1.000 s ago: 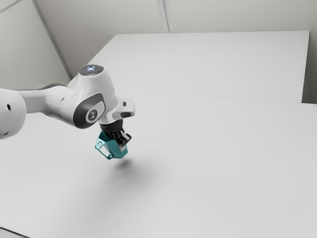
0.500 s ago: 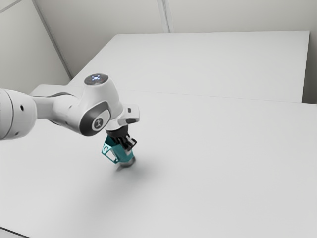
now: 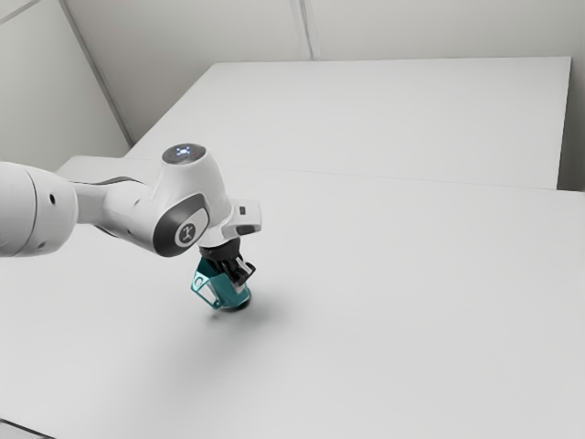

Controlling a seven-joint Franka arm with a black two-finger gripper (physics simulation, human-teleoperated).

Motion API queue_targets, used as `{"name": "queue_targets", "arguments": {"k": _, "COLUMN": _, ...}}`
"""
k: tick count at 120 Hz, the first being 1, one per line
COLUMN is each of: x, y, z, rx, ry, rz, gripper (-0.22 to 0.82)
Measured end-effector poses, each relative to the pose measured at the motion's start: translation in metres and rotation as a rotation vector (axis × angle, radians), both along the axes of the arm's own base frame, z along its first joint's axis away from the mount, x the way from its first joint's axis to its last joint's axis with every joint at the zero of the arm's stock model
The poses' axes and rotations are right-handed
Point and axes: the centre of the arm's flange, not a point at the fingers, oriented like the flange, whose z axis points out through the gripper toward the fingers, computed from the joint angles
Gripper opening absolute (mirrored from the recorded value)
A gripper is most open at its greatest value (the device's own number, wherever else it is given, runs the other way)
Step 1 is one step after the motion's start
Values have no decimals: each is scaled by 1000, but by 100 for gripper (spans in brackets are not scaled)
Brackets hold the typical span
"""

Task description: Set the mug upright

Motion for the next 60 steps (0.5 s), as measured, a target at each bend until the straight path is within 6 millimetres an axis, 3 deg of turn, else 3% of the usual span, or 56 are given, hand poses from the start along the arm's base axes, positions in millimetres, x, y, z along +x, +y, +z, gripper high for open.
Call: {"name": "queue_targets", "arguments": {"k": 60, "x": 2, "y": -1, "z": 9, "rx": 0, "ry": -14, "rz": -3, "gripper": 20}}
